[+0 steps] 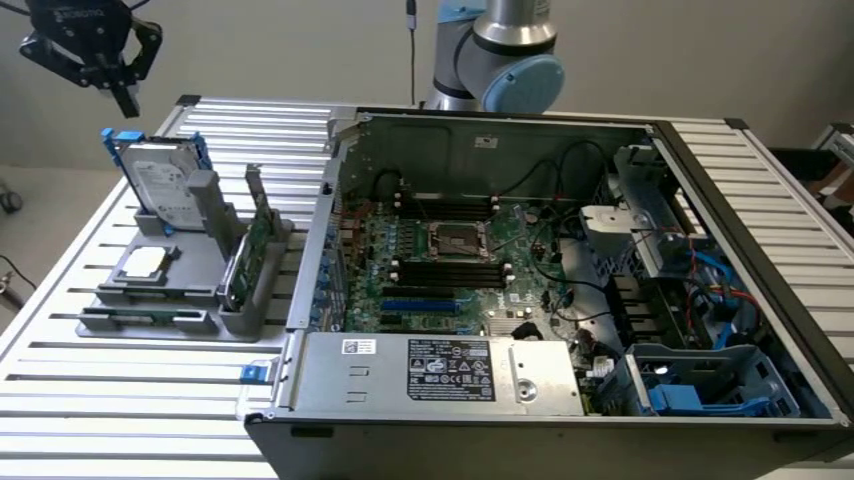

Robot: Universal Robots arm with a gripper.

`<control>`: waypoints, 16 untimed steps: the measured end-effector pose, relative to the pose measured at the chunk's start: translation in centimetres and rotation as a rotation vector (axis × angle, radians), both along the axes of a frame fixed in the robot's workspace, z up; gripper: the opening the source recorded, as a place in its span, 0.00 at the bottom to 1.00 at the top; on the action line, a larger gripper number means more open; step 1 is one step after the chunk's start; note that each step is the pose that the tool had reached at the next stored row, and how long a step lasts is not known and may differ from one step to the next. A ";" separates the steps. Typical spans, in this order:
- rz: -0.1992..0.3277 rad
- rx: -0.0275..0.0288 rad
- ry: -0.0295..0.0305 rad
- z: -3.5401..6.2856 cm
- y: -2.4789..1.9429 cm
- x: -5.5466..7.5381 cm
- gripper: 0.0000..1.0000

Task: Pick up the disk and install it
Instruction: 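Pick up the disk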

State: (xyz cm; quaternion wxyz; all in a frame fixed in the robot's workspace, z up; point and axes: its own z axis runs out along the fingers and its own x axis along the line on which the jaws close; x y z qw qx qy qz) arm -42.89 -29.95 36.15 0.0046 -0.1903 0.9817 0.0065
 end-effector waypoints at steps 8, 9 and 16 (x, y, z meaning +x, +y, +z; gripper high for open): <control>0.062 0.0000 0.0040 -0.01 0.50 0.0 0.11; 0.070 0.0000 0.0046 0.00 0.59 0.0 0.11; 0.123 0.0000 0.0054 -0.01 1.11 0.0 0.11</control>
